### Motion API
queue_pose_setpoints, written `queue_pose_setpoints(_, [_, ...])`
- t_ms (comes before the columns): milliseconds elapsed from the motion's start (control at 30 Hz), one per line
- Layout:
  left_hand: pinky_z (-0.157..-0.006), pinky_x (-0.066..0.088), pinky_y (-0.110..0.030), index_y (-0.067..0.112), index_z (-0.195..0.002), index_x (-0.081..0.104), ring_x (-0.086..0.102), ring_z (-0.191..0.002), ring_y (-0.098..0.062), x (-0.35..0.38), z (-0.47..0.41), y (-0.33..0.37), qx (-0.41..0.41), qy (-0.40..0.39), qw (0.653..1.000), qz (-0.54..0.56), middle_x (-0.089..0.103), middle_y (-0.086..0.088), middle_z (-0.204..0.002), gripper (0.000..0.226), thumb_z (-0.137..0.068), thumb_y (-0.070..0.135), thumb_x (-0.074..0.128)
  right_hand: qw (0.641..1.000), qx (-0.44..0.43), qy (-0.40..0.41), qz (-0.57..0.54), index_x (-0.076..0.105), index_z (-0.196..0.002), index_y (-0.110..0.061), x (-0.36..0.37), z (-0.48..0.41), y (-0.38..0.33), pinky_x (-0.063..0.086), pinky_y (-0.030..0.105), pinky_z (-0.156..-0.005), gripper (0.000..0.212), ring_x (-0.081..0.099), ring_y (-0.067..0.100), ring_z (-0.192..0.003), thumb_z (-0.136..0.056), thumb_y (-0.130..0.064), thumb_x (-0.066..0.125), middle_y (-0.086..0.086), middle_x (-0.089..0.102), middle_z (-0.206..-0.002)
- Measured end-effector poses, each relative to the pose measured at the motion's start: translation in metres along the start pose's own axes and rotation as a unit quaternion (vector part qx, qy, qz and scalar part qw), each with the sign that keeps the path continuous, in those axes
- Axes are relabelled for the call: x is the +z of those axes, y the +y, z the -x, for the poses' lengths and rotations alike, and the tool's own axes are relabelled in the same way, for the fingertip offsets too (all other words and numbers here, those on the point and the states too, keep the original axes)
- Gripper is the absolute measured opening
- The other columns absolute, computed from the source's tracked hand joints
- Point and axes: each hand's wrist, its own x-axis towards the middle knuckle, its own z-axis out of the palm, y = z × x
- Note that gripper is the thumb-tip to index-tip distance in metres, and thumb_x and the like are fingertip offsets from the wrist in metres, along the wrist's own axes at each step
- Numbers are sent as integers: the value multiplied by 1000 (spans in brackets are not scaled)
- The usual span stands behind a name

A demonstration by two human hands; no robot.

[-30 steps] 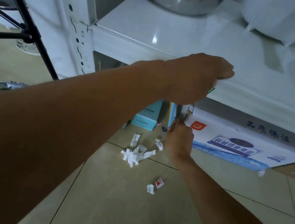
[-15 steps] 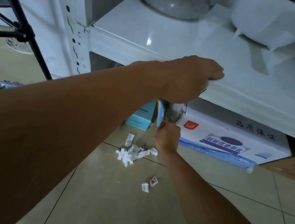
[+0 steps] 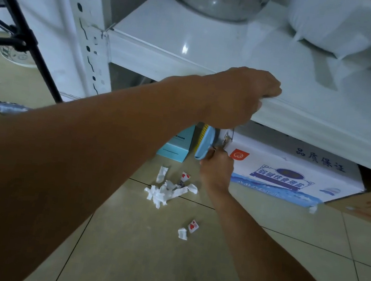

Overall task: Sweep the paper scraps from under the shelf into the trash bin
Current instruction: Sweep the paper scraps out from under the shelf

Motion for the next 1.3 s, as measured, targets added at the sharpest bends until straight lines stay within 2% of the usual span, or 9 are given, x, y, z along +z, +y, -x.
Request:
queue_pose_setpoints(133, [-107, 40, -39, 30, -144, 44, 47, -132, -15, -3, 1, 0, 9, -5, 1000, -8, 47, 7, -148, 49, -97, 18, 46, 996, 19, -72, 41, 66, -101, -1, 6, 3, -4, 53, 33, -71, 19, 70, 35, -95, -96, -14, 54, 20, 73, -102])
queue_pose_setpoints(300, [-108, 39, -38, 28, -145, 43, 45, -134, -15, -2, 0, -2, 12, -6, 1000, -3, 45, 6, -150, 49, -97, 18, 44, 984, -15, -148, 102, 60, -80, -7, -23, 44, 28, 46, 31, -65, 23, 70, 32, -88, -96, -15, 46, 16, 73, -91])
queue_pose_setpoints(400, [-107, 40, -39, 28, -144, 44, 46, -133, -17, -3, 2, 0, 18, -1, 1000, -3, 46, 4, -149, 49, -96, 18, 44, 979, -100, -106, 140, 64, -87, -9, -35, 57, 36, 52, 37, -67, 27, 66, 31, -74, -98, -19, 41, 13, 71, -81])
queue_pose_setpoints(500, [-108, 39, -40, 28, -145, 43, 45, -134, -18, -6, 4, 2, 18, -9, 1000, 0, 46, 3, -150, 49, -96, 17, 44, 954, -183, -137, 192, 65, -102, -14, -28, 70, 25, 52, 35, -65, 26, 62, 25, -63, -99, -25, 42, 8, 71, -82])
queue_pose_setpoints(600, [-109, 37, -39, 28, -145, 42, 44, -135, -18, -8, 5, 4, 13, -19, 1000, 2, 44, 2, -151, 50, -97, 15, 44, 914, -258, -175, 259, 62, -112, -13, -8, 76, 18, 54, 37, -71, 25, 69, 29, -80, -97, -21, 44, 10, 69, -98])
queue_pose_setpoints(767, [-110, 36, -41, 26, -145, 43, 43, -136, -19, -11, 4, 8, 1, -36, 999, -2, 44, 1, -151, 49, -97, 14, 43, 874, -277, -249, 311, 65, -102, -11, -13, 73, 20, 51, 37, -75, 23, 68, 32, -89, -95, -23, 47, 13, 69, -100])
queue_pose_setpoints(967, [-112, 18, -18, 14, -145, 43, 33, -143, -17, -15, 4, 7, -6, -76, 997, 10, 38, -3, -155, 49, -96, 12, 48, 903, -270, -241, 232, 62, -93, -14, -79, 87, 54, 34, 32, -63, 25, 58, 30, -72, -95, -29, 42, 8, 59, -77])
queue_pose_setpoints(1167, [-112, 20, -21, 8, -138, 52, 42, -138, -24, 2, 10, 35, 8, 17, 998, -56, 49, -10, -147, 43, -95, 11, 48, 951, -174, -221, 129, 49, -74, -26, -155, 97, 122, 42, 36, -61, 18, 58, 22, -65, -91, -24, 43, -2, 52, -64])
queue_pose_setpoints(1300, [-115, 27, -33, 7, -136, 55, 46, -136, -28, 35, -16, 86, 78, 4, 991, -104, 54, -13, -143, 48, -90, 17, 46, 983, -91, -154, 30, 71, -90, -23, -207, 90, 182, 50, 34, -63, 22, 63, 14, -62, -90, -21, 49, 0, 67, -65])
